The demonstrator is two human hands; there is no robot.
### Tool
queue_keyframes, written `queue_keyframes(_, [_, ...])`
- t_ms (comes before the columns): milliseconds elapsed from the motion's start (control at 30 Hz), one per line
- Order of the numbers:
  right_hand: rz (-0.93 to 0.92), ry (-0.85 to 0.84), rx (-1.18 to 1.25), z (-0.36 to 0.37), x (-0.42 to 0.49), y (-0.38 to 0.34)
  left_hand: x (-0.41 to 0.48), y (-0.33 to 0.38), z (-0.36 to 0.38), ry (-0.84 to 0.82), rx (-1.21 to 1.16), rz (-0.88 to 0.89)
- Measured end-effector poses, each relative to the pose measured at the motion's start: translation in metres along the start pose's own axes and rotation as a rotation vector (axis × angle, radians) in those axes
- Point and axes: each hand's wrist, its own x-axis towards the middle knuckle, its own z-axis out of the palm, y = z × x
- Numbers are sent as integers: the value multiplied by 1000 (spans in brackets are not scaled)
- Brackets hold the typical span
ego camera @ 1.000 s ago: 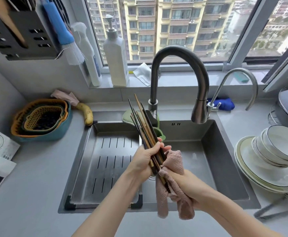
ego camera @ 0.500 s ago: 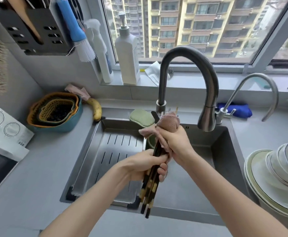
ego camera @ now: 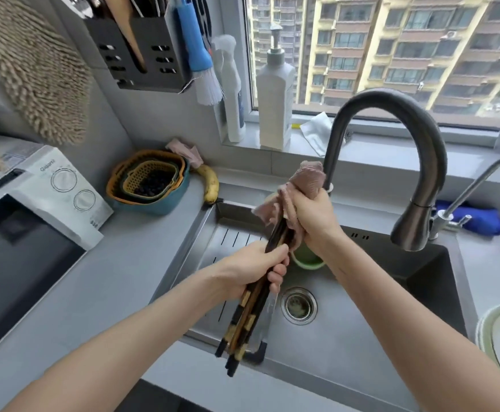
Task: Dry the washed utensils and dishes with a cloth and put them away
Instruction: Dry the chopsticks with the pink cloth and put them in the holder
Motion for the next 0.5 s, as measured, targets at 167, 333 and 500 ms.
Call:
queue_keyframes(167, [84,-69,126,-8,-2,-14,0,31,-58,248,-443,269])
queue_keyframes(333, [104,-563,-248,75,-58,20,14,74,-95,438,-581,574])
queue_keyframes(500, [-48,-455,-348,117,-52,17,0,96,-114,477,-478,744])
